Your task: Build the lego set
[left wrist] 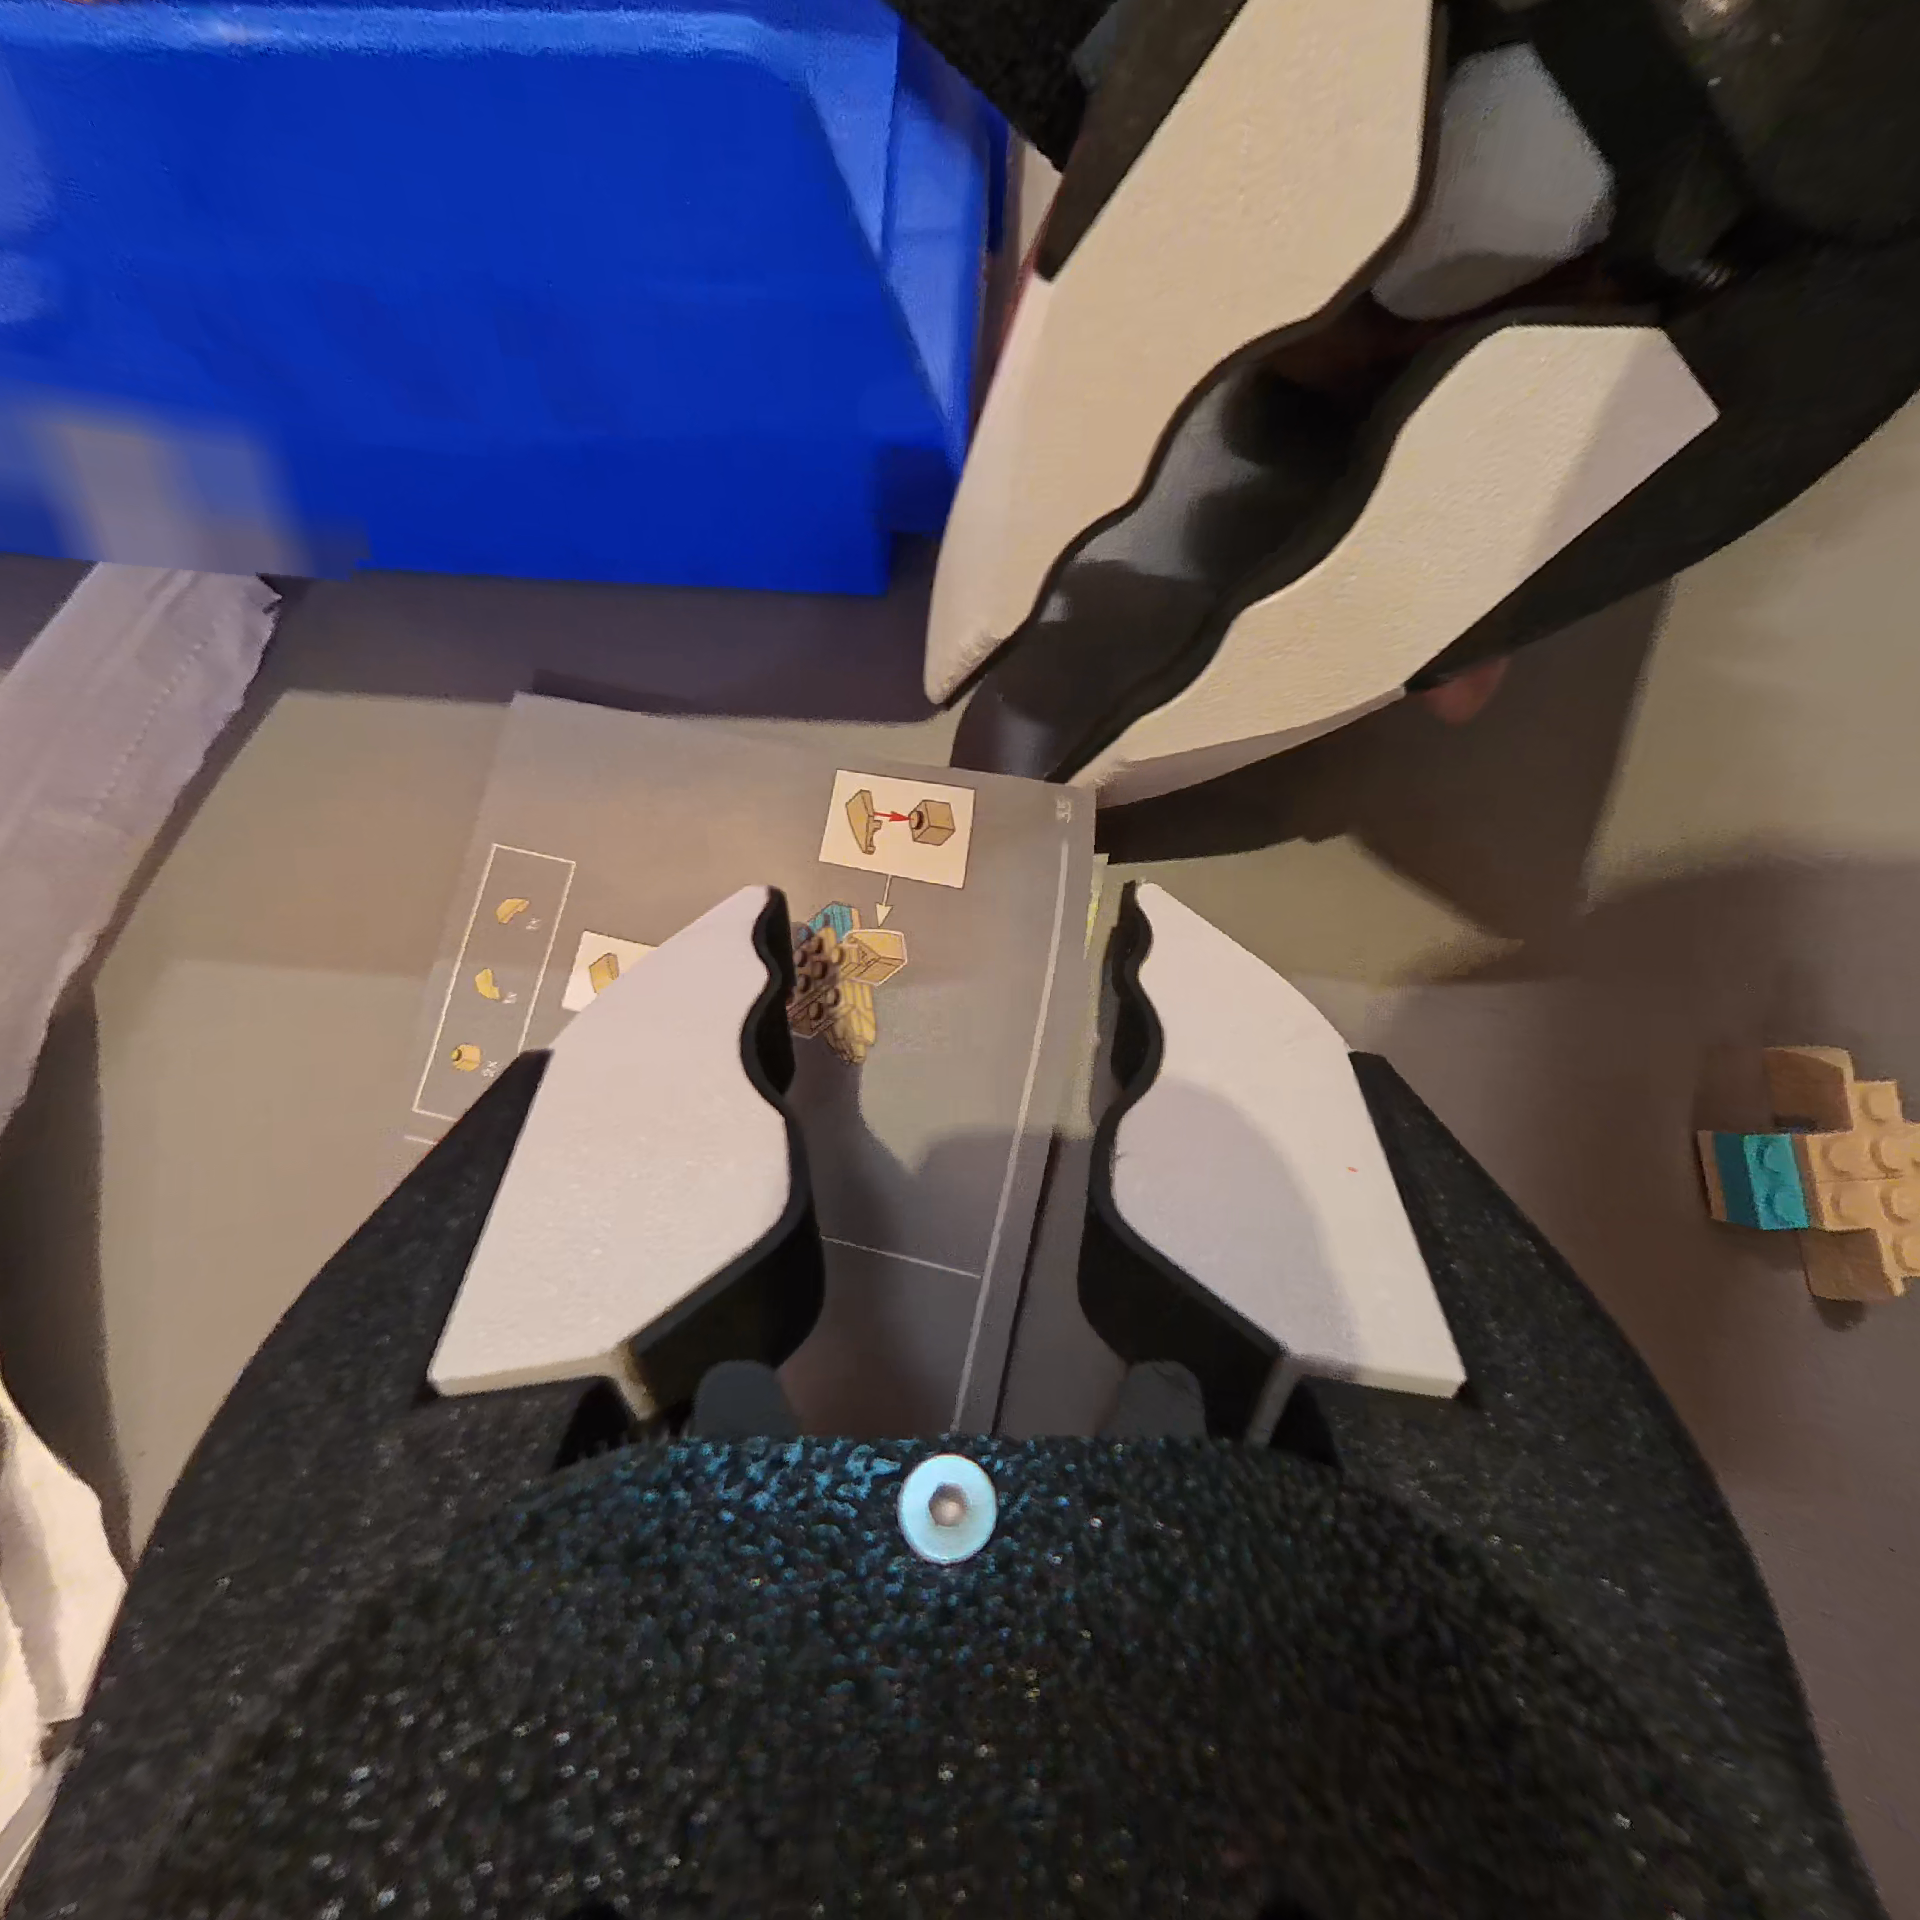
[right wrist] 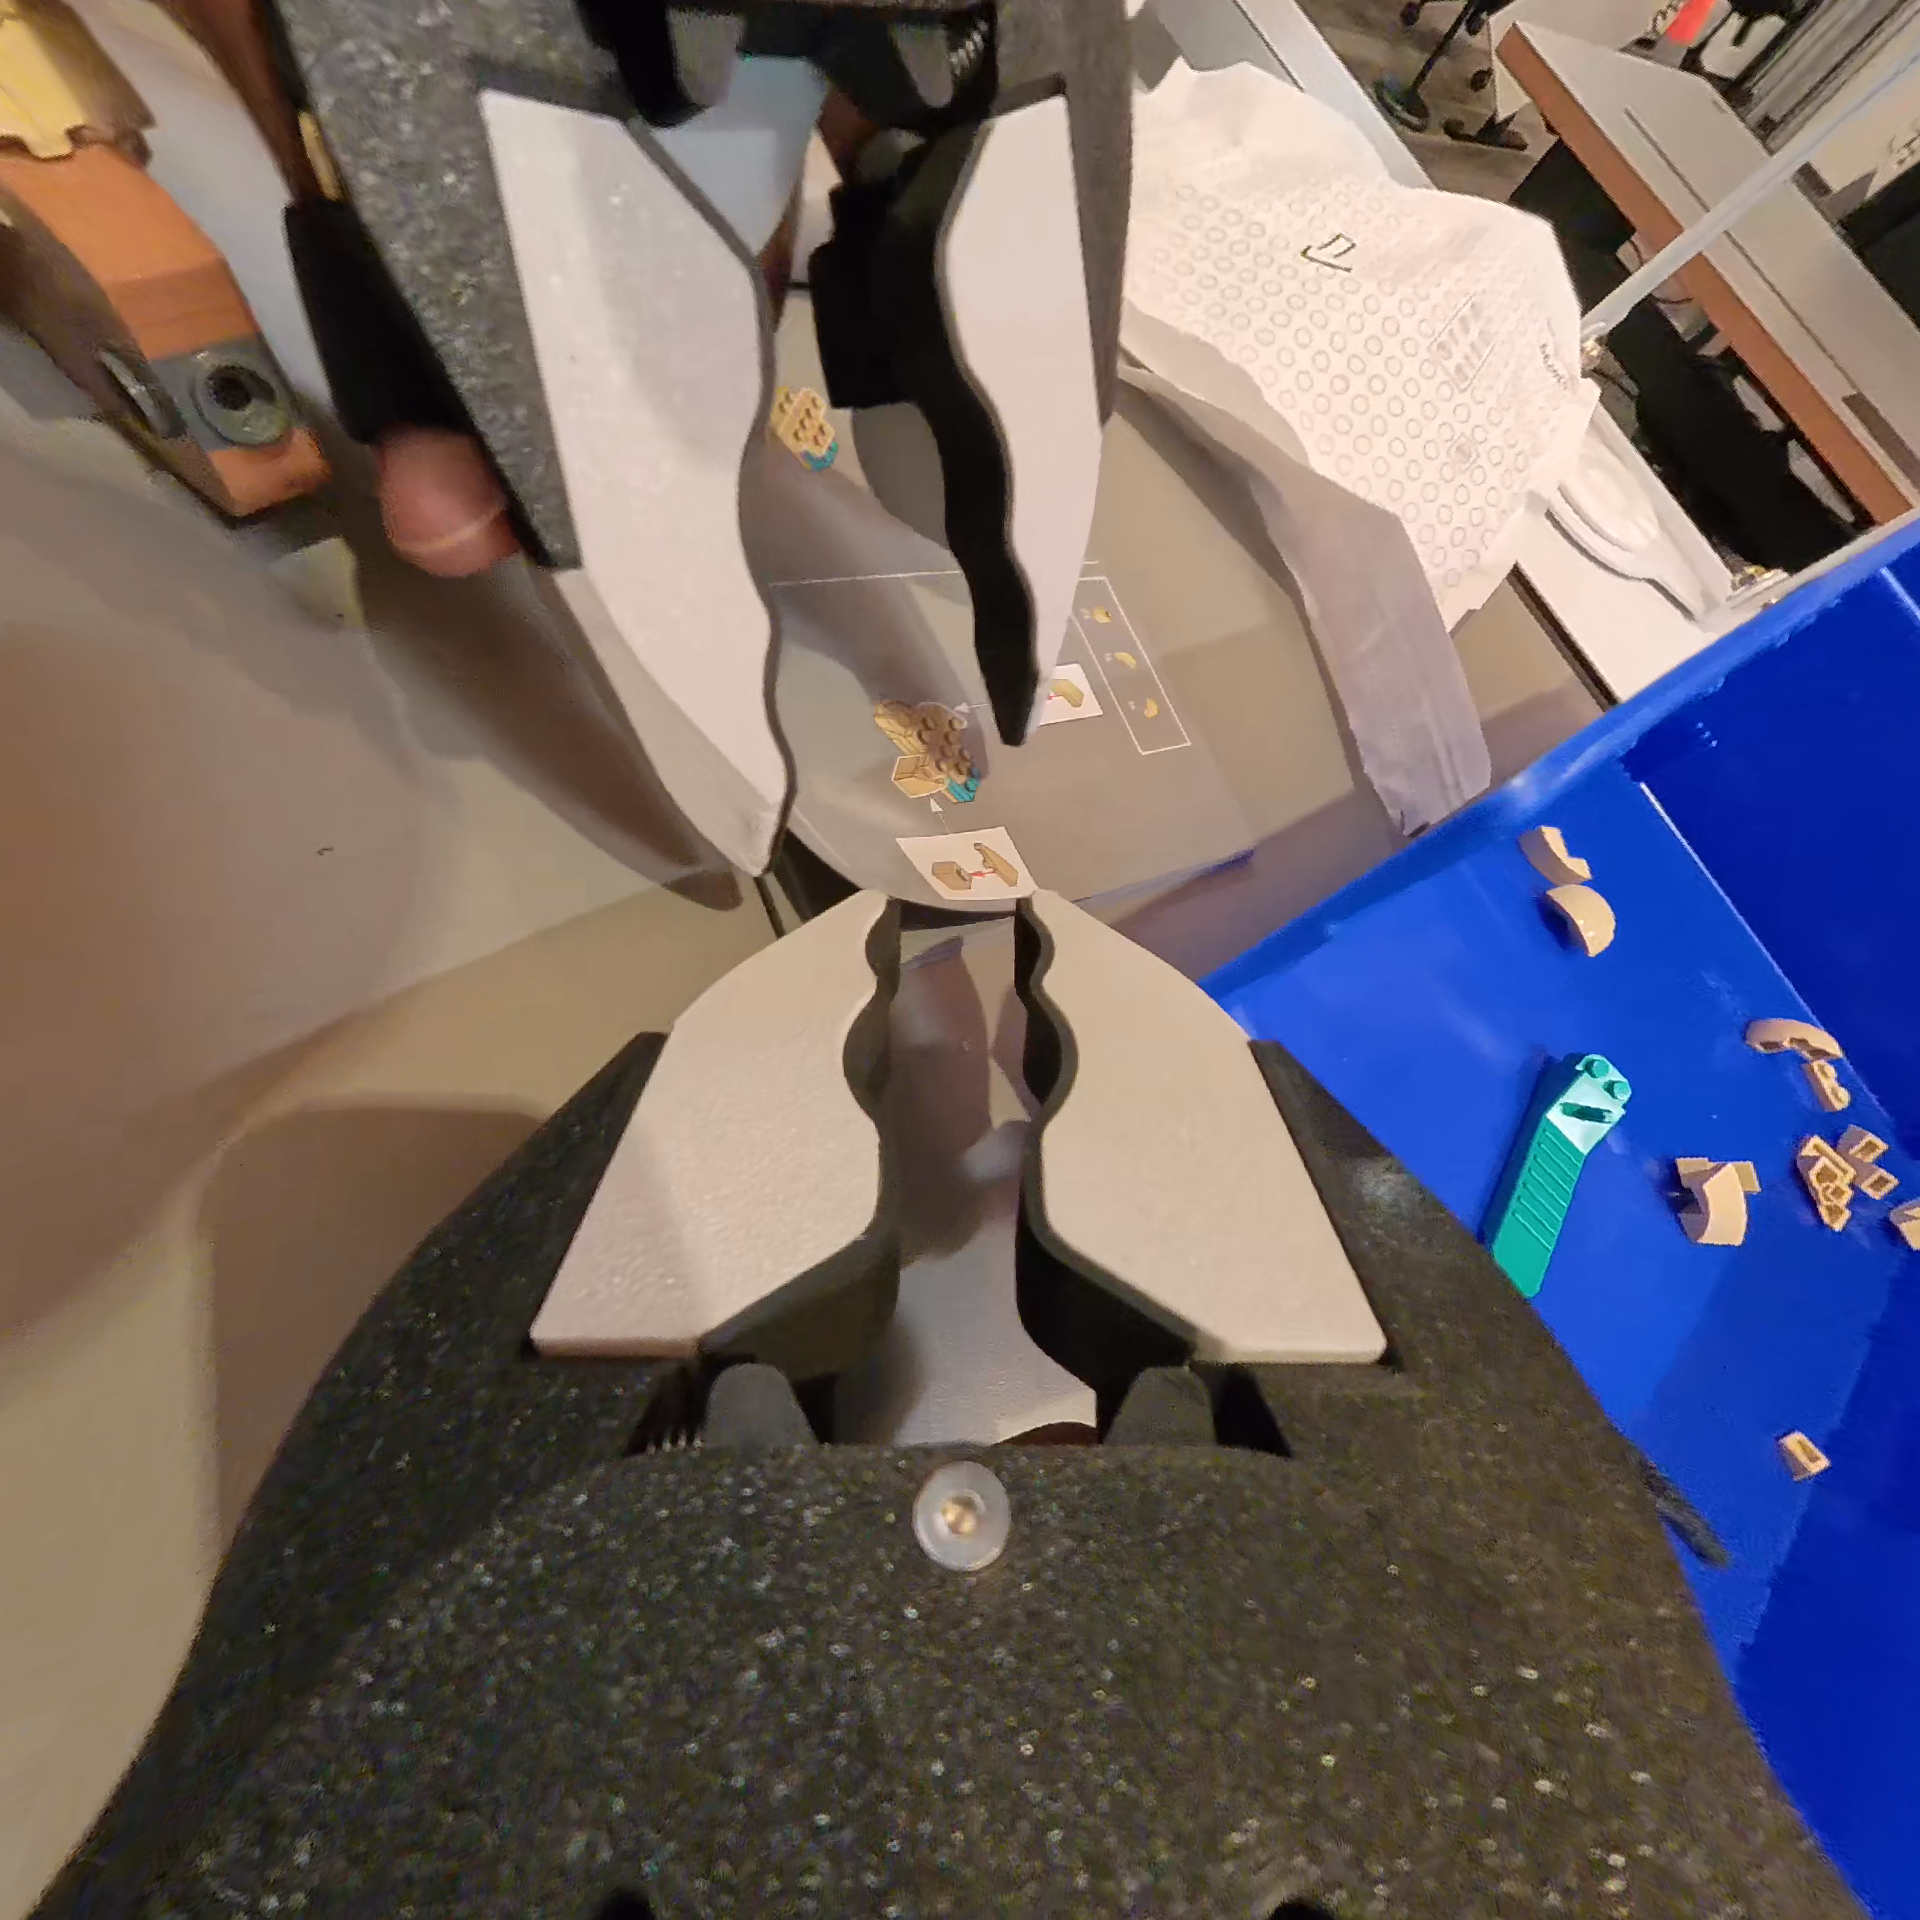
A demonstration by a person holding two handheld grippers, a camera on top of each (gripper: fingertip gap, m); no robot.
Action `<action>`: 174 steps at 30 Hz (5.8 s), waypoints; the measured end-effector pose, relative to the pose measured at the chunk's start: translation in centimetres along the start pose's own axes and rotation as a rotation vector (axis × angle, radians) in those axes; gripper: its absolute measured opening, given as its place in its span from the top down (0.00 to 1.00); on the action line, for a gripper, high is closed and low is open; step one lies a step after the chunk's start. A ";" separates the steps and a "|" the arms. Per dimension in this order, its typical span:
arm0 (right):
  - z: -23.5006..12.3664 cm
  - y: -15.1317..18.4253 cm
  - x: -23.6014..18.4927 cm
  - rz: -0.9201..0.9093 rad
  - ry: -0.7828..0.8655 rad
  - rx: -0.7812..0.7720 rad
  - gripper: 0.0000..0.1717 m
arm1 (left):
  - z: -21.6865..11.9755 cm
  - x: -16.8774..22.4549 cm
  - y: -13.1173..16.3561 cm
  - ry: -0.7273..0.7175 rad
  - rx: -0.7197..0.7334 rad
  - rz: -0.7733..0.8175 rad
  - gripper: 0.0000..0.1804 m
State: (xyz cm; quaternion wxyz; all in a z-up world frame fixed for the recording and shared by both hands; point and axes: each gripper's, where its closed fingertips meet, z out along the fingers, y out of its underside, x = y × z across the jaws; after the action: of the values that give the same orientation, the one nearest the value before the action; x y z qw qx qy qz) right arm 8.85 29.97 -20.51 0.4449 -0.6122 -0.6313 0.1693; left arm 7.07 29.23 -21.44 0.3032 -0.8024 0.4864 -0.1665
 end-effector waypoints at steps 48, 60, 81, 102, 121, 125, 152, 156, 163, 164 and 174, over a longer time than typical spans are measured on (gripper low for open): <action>0.0 -4.8 -2.4 -0.040 0.015 0.164 0.86 | -11.2 -4.1 -1.0 -0.211 0.440 -0.365 1.00; 7.1 -11.5 -2.8 -0.079 0.014 0.063 0.84 | -17.9 -6.9 7.8 -0.502 0.510 -0.538 1.00; 12.5 -12.8 -3.1 0.003 -0.076 0.012 0.84 | -18.7 -3.7 16.0 -0.603 -0.091 -0.279 0.75; 13.7 -13.7 -4.0 -0.009 -0.088 0.013 0.85 | -18.3 -3.1 23.7 -0.619 -0.367 -0.284 0.94; 14.8 -14.2 -5.8 -0.052 -0.167 -0.018 0.85 | -19.2 -2.9 22.4 -0.607 -0.274 -0.344 0.99; 15.0 -14.7 -6.4 -0.070 -0.187 -0.008 0.84 | -18.7 -2.7 22.5 -0.591 -0.287 -0.339 0.99; 12.5 -12.0 -5.1 -0.015 -0.197 -0.073 0.84 | -18.6 -2.8 22.7 -0.582 -0.267 -0.349 0.99; 12.7 -12.1 -5.2 -0.010 -0.195 -0.068 0.84 | -18.7 -2.8 22.7 -0.586 -0.270 -0.343 0.99; 12.6 -12.0 -5.1 -0.010 -0.186 -0.048 0.84 | -18.1 -2.7 23.1 -0.575 -0.291 -0.338 0.98; 12.5 -11.9 -5.1 -0.011 -0.183 -0.044 0.84 | -18.0 -2.7 23.1 -0.574 -0.291 -0.338 0.98; 10.1 -10.3 -4.0 0.114 -0.130 0.011 0.85 | -18.0 -2.6 22.0 -0.556 -0.215 -0.342 0.92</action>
State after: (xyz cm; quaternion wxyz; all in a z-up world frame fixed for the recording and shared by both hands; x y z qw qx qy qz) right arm -5.97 27.61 -19.62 0.3959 -0.6324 -0.6221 0.2372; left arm -19.22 18.14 -21.91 0.3054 -0.9144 0.2584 0.0625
